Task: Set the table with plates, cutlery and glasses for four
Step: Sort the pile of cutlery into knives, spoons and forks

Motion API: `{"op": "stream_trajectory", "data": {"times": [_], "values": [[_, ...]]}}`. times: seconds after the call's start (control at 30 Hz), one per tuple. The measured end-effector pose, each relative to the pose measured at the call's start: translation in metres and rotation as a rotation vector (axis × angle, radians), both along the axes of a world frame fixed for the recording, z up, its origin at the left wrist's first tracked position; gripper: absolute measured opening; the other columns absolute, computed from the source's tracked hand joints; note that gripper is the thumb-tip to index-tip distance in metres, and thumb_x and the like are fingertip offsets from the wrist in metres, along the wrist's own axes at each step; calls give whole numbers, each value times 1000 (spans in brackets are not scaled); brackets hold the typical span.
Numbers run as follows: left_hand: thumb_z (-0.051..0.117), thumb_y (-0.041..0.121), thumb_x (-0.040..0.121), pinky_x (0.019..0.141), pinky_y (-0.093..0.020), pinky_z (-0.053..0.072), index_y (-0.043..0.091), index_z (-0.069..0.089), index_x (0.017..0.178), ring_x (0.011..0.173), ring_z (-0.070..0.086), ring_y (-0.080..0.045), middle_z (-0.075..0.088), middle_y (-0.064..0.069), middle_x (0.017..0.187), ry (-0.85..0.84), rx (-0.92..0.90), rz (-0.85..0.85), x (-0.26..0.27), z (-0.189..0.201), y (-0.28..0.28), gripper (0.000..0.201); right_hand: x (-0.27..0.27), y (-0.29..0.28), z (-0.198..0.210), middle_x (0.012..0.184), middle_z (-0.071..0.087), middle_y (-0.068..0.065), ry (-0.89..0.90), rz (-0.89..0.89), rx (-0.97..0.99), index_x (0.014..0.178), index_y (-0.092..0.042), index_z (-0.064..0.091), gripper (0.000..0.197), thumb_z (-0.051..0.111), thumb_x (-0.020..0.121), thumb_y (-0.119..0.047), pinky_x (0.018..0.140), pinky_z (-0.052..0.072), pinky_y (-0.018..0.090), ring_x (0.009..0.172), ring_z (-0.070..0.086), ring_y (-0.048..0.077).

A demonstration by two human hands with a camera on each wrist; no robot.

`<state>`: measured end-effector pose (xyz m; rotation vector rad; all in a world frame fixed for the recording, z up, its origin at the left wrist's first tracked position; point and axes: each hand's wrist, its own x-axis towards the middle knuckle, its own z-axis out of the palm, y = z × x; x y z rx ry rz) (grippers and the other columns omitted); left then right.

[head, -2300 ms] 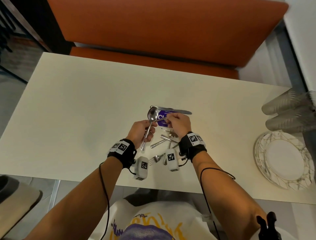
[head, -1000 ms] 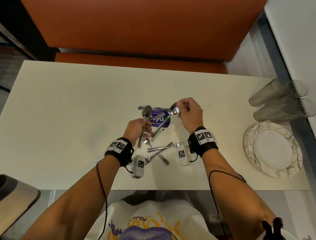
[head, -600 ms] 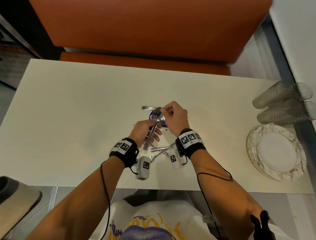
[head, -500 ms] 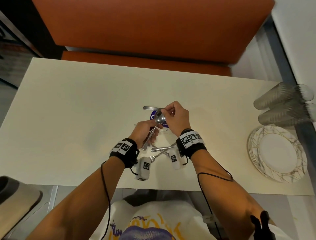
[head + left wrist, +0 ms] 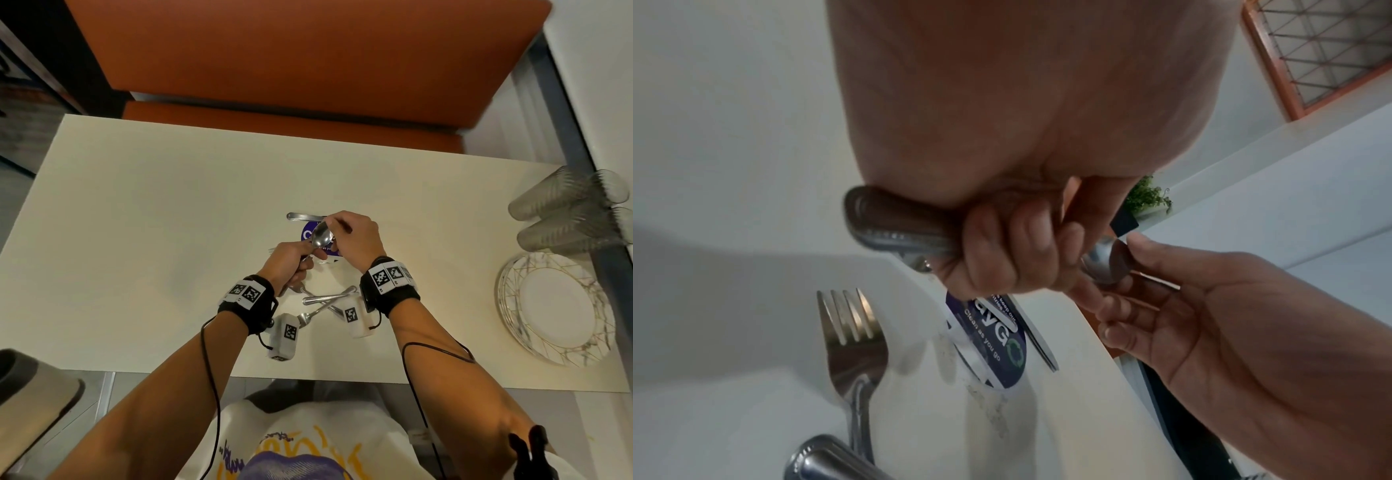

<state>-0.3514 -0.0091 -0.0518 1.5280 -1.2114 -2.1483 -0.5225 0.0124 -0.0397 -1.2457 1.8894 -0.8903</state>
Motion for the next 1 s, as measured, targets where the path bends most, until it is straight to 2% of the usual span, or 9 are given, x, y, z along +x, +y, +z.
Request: {"op": "stream_trajectory", "data": {"times": [0.1,0.23,0.33,0.4,0.5,0.6,0.73,0.93,1.0], "values": [[47,29,104,48,-27,21,3,74,102,48,28,-13,41,3,61,-7,-32,-17,0,-1,-4,38,-7,-4,-1,77,71,-10,11,12,12,101,-14,78,18,62,99,-21,81,61,37,72,69,15],[65,25,97,52,-27,41,11,68,84,55,48,-15,58,-4,67,-182,-310,-162,-5,-1,-15,20,-18,-9,0,69,70,-7,-38,-23,22,102,-10,77,16,62,100,-15,63,54,16,54,66,2],[64,19,95,67,-27,51,17,72,102,69,59,-16,68,-7,83,-329,-530,-233,-6,-7,-27,11,-27,-13,-4,70,71,1,-98,-129,28,100,-8,76,16,61,99,-14,59,54,17,51,66,3],[63,16,96,63,-17,46,17,72,104,69,58,-10,66,1,83,-368,-621,-239,-9,-12,-36,12,-35,-18,-11,70,72,5,-124,-206,36,99,-7,75,16,61,99,-15,58,54,17,52,66,4],[67,15,97,70,-22,48,16,76,104,74,60,-12,68,1,90,-405,-771,-302,-10,-20,-43,12,-39,-14,-22,70,73,10,-138,-287,63,99,-5,74,18,59,100,-15,59,56,20,50,65,7],[68,15,96,80,-34,55,13,78,104,86,65,-20,70,-4,99,-420,-788,-345,-22,-31,-51,13,-47,-13,-34,71,72,13,-159,-318,117,101,-1,73,18,59,101,-13,52,52,16,45,62,3],[62,15,98,78,-42,57,13,77,97,80,65,-21,71,-3,88,-436,-752,-411,-35,-44,-53,15,-59,-7,-46,74,72,14,-156,-325,169,103,1,72,18,60,101,-14,48,50,13,44,62,0],[62,15,99,72,-17,42,16,77,108,82,58,-14,66,7,89,-451,-771,-496,-37,-60,-54,17,-68,-4,-59,78,75,15,-105,-307,228,100,-4,73,19,59,101,-17,47,51,16,44,64,4],[63,14,99,81,-22,49,14,76,111,88,58,-14,65,6,94,-441,-764,-482,-35,-62,-55,18,-66,-5,-62,78,75,14,-111,-314,236,101,-4,73,19,60,101,-17,48,54,18,46,66,6]]}}
